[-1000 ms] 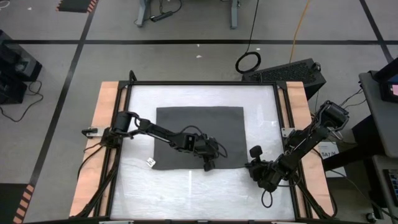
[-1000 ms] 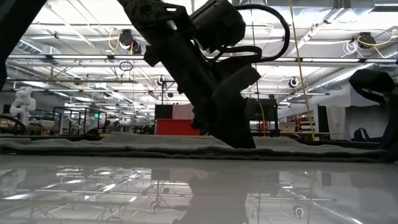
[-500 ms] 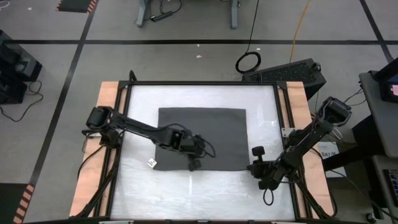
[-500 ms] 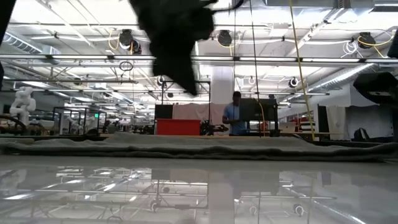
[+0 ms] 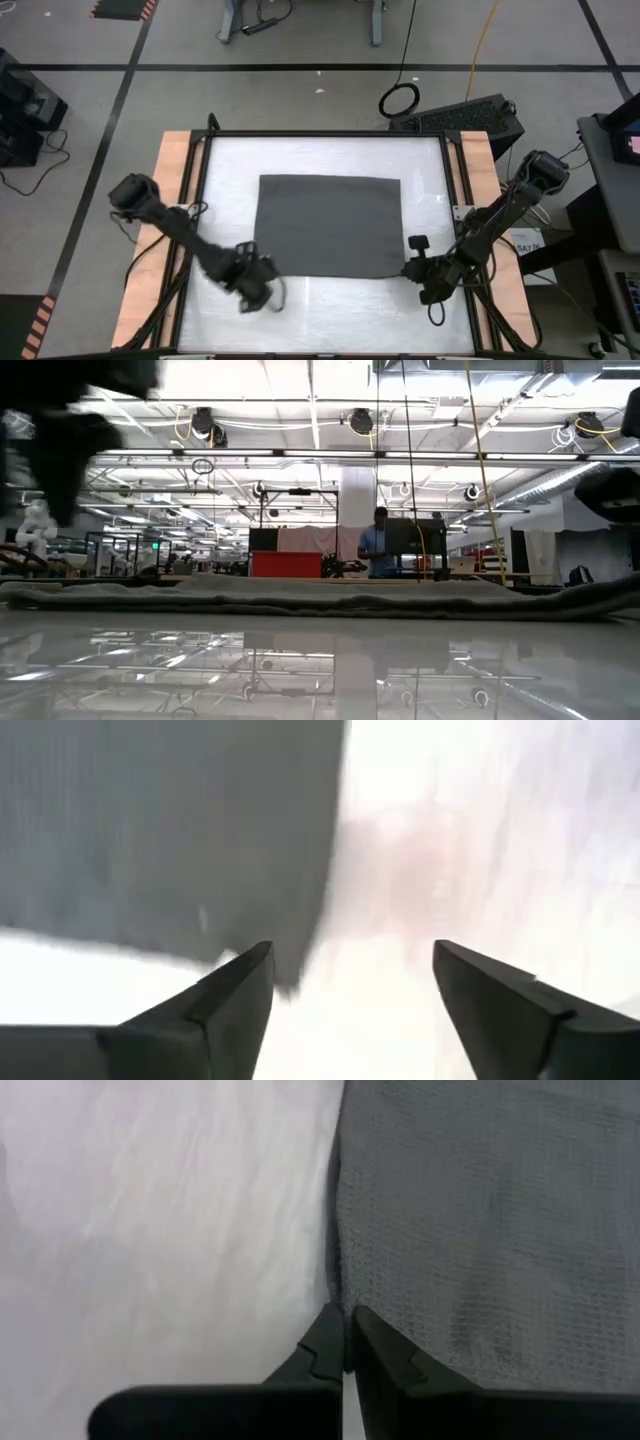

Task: Roll towel
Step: Roll the gray towel

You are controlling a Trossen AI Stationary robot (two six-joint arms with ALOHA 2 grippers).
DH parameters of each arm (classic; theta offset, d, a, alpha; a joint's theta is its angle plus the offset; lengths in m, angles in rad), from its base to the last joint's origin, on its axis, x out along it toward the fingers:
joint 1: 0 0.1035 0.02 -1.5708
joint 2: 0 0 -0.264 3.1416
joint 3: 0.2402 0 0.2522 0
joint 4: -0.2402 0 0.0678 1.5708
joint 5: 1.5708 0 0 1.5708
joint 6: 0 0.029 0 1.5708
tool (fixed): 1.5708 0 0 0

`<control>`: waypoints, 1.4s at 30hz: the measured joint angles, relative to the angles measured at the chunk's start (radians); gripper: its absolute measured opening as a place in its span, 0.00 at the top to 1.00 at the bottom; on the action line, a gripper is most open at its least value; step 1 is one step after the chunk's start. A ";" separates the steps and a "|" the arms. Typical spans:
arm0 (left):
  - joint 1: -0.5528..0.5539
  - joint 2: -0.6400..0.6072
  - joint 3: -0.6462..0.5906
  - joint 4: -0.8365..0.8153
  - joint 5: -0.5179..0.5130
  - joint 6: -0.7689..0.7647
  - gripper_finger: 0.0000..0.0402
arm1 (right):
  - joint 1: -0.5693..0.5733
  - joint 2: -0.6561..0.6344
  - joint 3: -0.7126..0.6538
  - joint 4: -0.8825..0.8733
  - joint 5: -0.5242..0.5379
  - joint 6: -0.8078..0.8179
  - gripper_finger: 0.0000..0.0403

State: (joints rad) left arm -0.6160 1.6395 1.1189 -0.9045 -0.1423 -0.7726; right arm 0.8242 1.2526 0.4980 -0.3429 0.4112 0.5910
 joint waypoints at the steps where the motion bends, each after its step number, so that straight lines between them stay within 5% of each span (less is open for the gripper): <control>1: -0.036 -0.010 -0.015 0.004 -0.022 -0.027 0.30 | 0.000 -0.005 0.000 -0.003 0.000 0.000 1.00; 7: -0.143 -0.029 -0.049 0.036 -0.093 -0.059 0.31 | 0.000 -0.013 0.000 -0.009 0.008 0.000 1.00; 13: -0.129 -0.030 -0.107 0.089 -0.106 -0.095 0.39 | 0.000 -0.013 0.000 -0.008 0.009 0.011 1.00; 19: -0.130 -0.030 -0.131 0.085 -0.249 -0.162 0.39 | 0.000 -0.013 0.000 -0.007 0.009 0.020 1.00; 24: -0.140 -0.030 -0.131 0.132 -0.235 -0.157 0.31 | 0.000 -0.013 0.000 -0.006 0.008 0.051 1.00; 31: -0.142 -0.027 -0.130 0.082 -0.200 0.123 0.24 | 0.000 -0.013 0.000 0.004 0.005 0.054 1.00; 38: -0.121 -0.023 -0.188 0.113 -0.240 0.058 0.23 | 0.000 -0.013 0.000 0.014 0.005 0.062 1.00; 42: -0.129 -0.023 -0.272 0.279 -0.198 0.022 0.23 | 0.000 -0.013 0.000 0.019 0.005 0.061 1.00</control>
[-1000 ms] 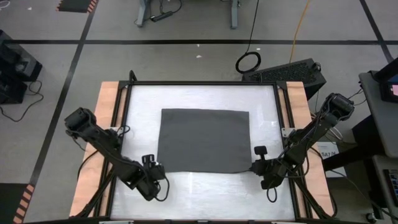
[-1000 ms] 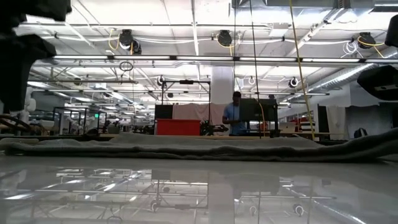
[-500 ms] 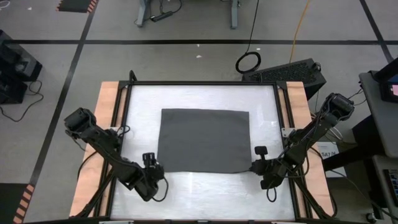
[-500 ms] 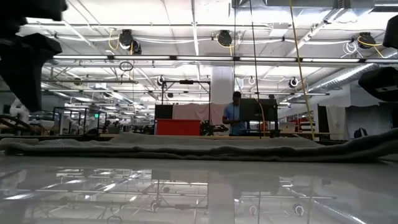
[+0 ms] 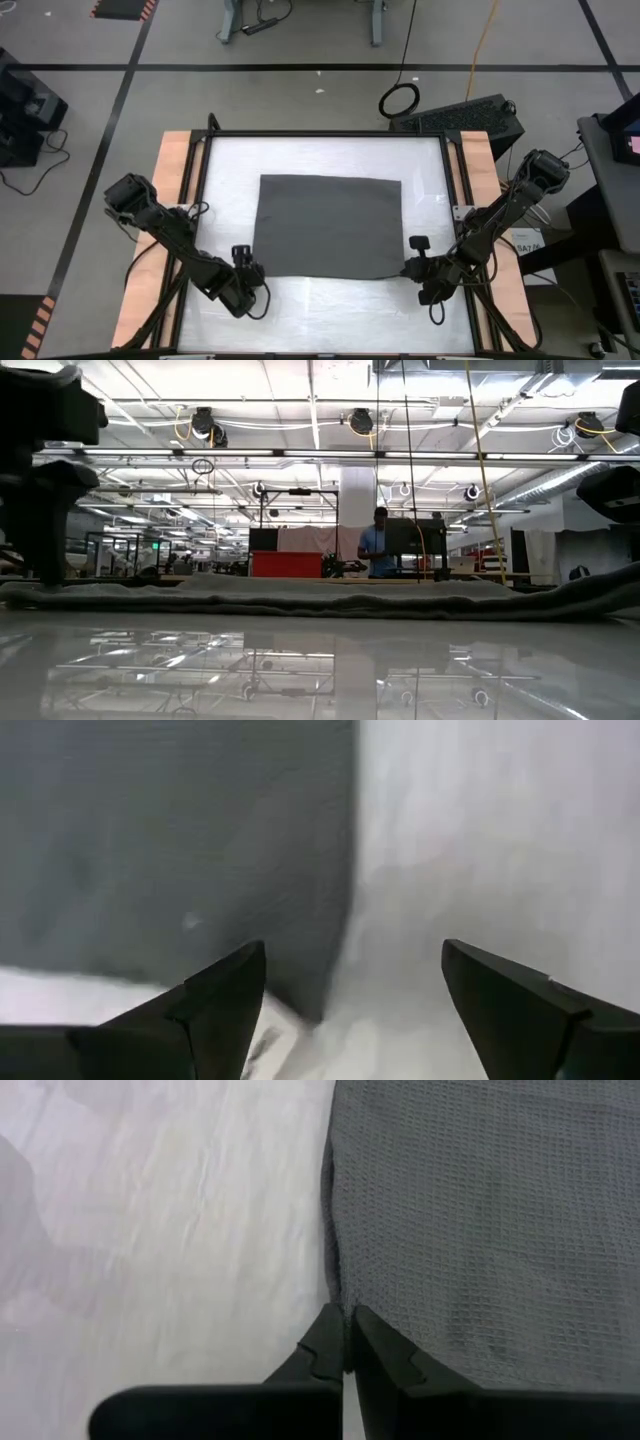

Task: Roll towel
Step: Roll the gray towel

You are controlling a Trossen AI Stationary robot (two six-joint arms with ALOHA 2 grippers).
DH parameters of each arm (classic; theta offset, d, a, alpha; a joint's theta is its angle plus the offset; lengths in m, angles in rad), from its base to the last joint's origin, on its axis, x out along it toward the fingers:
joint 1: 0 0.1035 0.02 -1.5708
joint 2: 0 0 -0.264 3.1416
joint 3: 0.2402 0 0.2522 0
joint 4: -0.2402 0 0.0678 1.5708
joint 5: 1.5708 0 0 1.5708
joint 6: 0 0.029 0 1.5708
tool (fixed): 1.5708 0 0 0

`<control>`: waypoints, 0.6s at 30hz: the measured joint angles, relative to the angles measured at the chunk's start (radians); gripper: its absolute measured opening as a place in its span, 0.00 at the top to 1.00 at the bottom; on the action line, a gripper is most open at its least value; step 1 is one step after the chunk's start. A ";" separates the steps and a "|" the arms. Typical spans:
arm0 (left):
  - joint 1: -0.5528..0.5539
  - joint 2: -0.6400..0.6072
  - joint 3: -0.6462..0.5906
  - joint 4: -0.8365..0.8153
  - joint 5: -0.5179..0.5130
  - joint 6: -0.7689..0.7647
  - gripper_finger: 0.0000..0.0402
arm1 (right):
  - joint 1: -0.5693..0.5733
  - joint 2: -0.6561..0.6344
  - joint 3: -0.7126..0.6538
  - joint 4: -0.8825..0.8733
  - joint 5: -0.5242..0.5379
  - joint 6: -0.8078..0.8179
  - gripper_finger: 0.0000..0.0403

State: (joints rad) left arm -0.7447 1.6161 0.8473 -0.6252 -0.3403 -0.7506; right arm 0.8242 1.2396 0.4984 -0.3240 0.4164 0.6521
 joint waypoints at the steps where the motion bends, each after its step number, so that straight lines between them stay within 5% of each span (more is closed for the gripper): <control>1: -0.003 -0.004 -0.013 0.036 -0.003 0.001 0.23 | 0.000 0.000 0.000 0.000 0.000 0.000 1.00; 6: -0.019 -0.009 -0.050 0.244 -0.041 0.081 0.23 | 0.000 0.000 0.000 0.000 -0.001 -0.001 1.00; 18: -0.057 -0.006 -0.091 0.218 -0.087 0.079 0.23 | 0.000 0.000 0.000 -0.001 0.000 -0.010 1.00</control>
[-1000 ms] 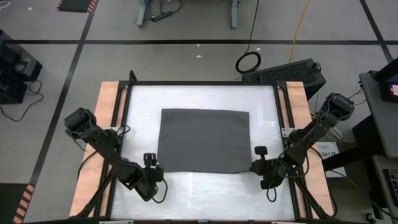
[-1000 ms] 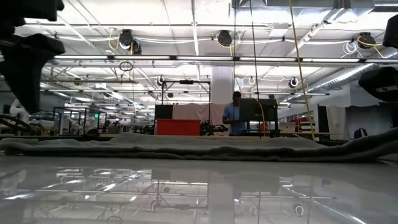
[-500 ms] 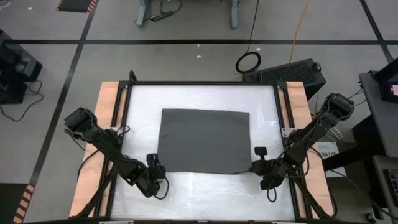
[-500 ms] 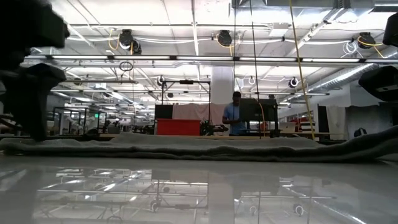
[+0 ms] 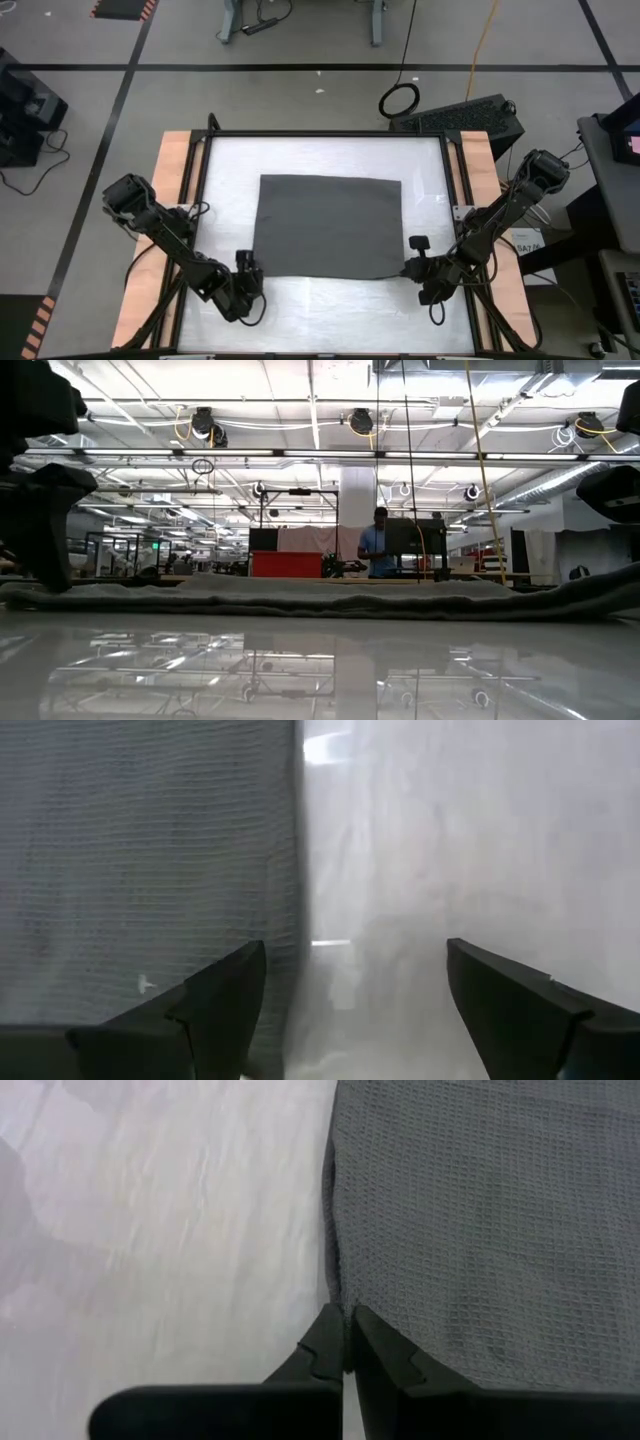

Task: Roll towel
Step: Roll the gray towel

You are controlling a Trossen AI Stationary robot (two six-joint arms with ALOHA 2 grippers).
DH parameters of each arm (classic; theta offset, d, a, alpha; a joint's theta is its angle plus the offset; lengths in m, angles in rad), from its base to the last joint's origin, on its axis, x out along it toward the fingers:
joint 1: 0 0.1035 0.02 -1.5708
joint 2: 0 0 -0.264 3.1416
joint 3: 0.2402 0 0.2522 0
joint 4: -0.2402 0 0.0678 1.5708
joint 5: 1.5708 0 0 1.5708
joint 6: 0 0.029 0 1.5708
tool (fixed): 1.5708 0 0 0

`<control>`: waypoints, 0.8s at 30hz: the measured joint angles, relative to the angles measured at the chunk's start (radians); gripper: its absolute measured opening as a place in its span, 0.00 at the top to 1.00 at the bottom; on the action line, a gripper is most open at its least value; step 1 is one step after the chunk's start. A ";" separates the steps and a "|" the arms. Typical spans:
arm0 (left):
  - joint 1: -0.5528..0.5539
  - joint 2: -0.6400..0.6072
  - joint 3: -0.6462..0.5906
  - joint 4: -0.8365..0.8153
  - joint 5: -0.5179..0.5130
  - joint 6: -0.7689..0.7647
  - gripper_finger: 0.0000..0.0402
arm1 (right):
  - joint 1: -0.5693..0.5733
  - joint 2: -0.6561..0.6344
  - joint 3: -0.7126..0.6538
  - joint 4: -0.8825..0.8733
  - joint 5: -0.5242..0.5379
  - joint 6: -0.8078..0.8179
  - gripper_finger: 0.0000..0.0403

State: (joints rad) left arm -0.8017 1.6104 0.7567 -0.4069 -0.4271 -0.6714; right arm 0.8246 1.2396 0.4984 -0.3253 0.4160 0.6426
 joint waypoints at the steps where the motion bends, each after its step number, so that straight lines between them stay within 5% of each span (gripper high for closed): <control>1: 0.000 0.000 -0.001 -0.010 -0.004 -0.002 0.23 | 0.000 0.000 0.000 -0.001 0.000 0.000 1.00; 12: 0.003 -0.059 -0.004 -0.262 -0.093 -0.022 0.23 | 0.000 0.000 0.000 0.001 -0.003 0.000 1.00; 19: 0.003 -0.072 -0.009 -0.220 -0.085 0.032 0.25 | 0.000 0.000 0.000 -0.001 0.001 -0.001 1.00; 24: 0.003 -0.072 -0.056 -0.207 -0.085 0.051 0.35 | 0.000 0.000 0.000 -0.001 0.001 -0.001 1.00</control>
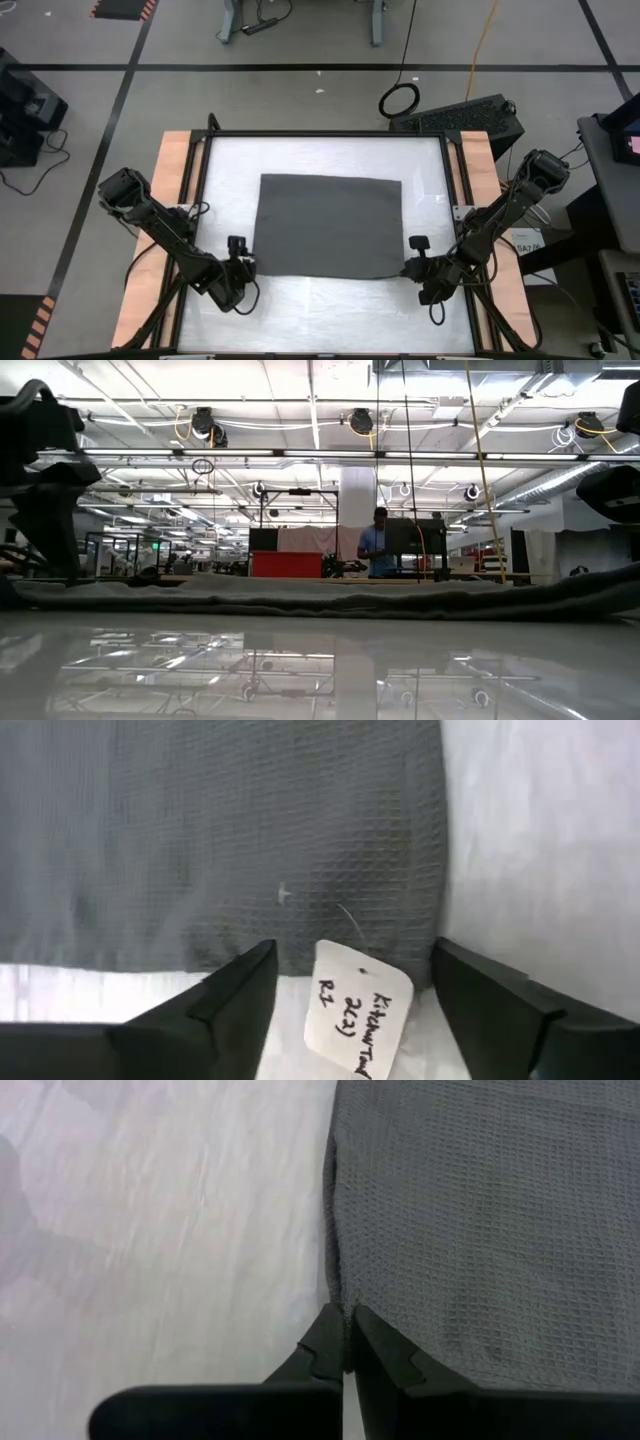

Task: Roll towel
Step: Roll the gray towel

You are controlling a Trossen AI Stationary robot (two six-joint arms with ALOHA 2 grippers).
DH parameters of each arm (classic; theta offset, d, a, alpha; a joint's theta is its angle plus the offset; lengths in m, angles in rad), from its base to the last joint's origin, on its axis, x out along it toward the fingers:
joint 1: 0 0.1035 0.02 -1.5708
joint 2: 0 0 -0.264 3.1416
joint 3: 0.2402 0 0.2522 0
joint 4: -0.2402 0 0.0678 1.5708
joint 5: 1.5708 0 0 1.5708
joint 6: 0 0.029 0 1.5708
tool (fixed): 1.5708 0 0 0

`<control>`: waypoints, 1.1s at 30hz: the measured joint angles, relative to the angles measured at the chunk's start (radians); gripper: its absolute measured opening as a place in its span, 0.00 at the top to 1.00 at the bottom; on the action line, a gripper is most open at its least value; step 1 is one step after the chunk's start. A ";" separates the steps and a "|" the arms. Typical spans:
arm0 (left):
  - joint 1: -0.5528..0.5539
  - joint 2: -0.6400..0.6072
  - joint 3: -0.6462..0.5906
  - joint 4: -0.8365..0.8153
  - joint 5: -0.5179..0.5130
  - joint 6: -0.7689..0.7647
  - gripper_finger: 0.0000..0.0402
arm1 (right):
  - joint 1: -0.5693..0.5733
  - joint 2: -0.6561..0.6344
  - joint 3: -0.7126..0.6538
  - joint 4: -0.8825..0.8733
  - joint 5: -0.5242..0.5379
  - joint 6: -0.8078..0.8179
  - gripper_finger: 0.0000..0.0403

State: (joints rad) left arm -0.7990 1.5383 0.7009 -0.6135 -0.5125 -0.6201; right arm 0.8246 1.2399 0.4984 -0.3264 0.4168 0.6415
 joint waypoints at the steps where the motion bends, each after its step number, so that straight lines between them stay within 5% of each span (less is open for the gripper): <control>1: 0.000 -0.001 -0.007 0.009 0.002 -0.001 0.38 | 0.000 0.000 0.000 0.000 0.000 0.000 1.00; 14: 0.013 0.003 -0.021 0.097 0.015 0.189 0.61 | 0.000 0.000 0.000 0.000 0.001 -0.006 1.00; 29: 0.110 -0.006 -0.069 0.211 0.175 0.194 0.97 | 0.000 0.000 0.000 0.000 0.001 -0.006 1.00; 33: 0.126 -0.053 -0.074 0.210 0.199 0.181 0.97 | 0.000 -0.004 0.000 0.006 -0.016 0.009 1.00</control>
State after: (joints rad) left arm -0.6728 1.4857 0.6268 -0.4033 -0.3136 -0.4395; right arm 0.8246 1.2363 0.4984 -0.3200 0.4009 0.6509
